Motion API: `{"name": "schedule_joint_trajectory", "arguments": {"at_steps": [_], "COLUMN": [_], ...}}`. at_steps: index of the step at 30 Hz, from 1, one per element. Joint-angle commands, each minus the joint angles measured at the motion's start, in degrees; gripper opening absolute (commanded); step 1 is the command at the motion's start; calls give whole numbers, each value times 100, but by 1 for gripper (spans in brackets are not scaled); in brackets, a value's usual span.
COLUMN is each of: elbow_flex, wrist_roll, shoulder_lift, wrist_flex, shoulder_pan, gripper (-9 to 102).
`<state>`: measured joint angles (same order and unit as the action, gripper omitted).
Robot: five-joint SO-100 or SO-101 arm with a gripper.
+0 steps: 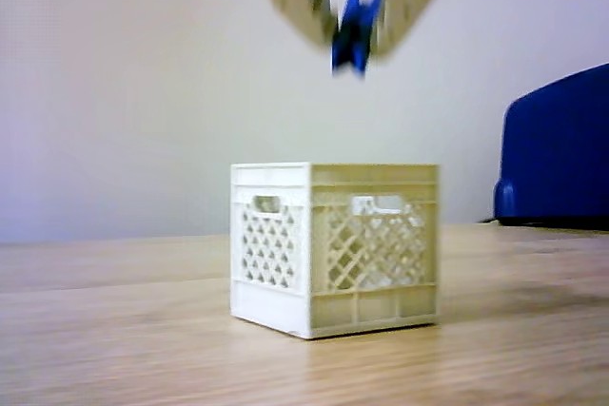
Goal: Grasp a peg and put it in the crate.
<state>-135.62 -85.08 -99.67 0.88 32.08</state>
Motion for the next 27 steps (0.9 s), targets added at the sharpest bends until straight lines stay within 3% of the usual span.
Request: {"name": "schedule_joint_trajectory", "arguments": {"at_steps": [1,14,23,27], "elbow_flex": [44,-220,-316,-290], "wrist_roll": [-62,-62,9,26], "shoulder_lift": [-527,-642,-765,-773], "wrist_flex": [-176,-97,-149,-97], "shoulder_pan": [62,-114,-132,-132], "gripper": [0,2,24,13]}}
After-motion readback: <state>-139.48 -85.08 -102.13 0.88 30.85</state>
